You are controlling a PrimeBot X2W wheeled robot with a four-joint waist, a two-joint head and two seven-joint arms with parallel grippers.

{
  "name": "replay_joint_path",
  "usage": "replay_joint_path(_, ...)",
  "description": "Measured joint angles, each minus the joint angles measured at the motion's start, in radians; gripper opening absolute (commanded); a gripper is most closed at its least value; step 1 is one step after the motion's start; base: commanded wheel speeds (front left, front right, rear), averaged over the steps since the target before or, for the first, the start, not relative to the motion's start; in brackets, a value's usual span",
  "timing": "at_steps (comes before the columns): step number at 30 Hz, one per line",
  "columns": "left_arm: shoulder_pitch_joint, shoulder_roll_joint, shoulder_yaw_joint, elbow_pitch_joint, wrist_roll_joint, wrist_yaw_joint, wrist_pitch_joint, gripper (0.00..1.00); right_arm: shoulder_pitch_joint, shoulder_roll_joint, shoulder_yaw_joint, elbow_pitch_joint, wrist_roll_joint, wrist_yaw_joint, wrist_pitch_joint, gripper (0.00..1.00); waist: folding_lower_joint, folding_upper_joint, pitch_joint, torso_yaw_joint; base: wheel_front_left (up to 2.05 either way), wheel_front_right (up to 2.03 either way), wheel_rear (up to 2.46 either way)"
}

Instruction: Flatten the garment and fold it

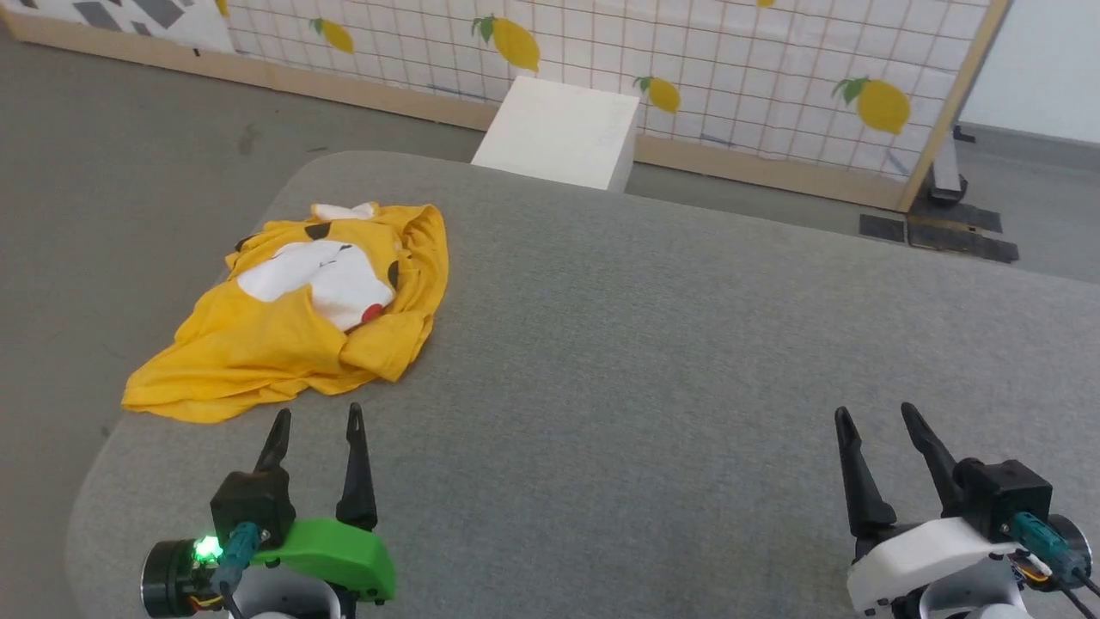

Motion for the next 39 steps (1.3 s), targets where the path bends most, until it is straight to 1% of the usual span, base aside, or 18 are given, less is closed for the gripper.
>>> replay_joint_path(10, 0.005, 0.0, -0.002, 0.006, -0.007, 0.002, -0.019, 1.0, 0.015, 0.0, -0.001, 0.019, 0.018, 0.0, -0.021, 1.0, 0.0, 0.0, -0.006, 0.053, 0.0, 0.0, 0.0)
replay_joint_path(13, 0.007, 0.0, -0.003, 0.006, -0.008, 0.009, -0.026, 1.0, 0.015, 0.0, -0.001, 0.025, 0.021, 0.0, -0.027, 1.0, 0.0, 0.0, -0.006, 0.067, 0.0, 0.0, 0.0)
replay_joint_path(27, 0.012, 0.0, -0.009, 0.019, -0.026, 0.018, -0.057, 1.0, 0.018, 0.0, -0.011, 0.046, 0.03, 0.0, -0.056, 1.0, 0.0, 0.0, 0.011, 0.109, 0.0, 0.0, 0.0)
replay_joint_path(30, 0.009, 0.0, -0.009, 0.027, -0.03, 0.018, -0.062, 1.0, 0.018, 0.0, -0.009, 0.048, 0.016, 0.0, -0.062, 1.0, 0.0, 0.0, 0.017, 0.116, 0.0, 0.0, 0.0)
replay_joint_path(34, -0.018, 0.0, -0.01, 0.049, -0.042, 0.017, -0.071, 1.0, 0.019, 0.0, 0.012, 0.047, -0.012, 0.0, -0.07, 1.0, 0.0, 0.0, 0.028, 0.122, 0.0, 0.0, 0.0)
replay_joint_path(39, -0.128, 0.0, -0.008, 0.114, -0.072, 0.009, -0.078, 1.0, 0.018, 0.001, 0.031, 0.028, -0.028, 0.0, -0.073, 1.0, 0.0, 0.0, 0.054, 0.125, 0.0, 0.0, 0.0)
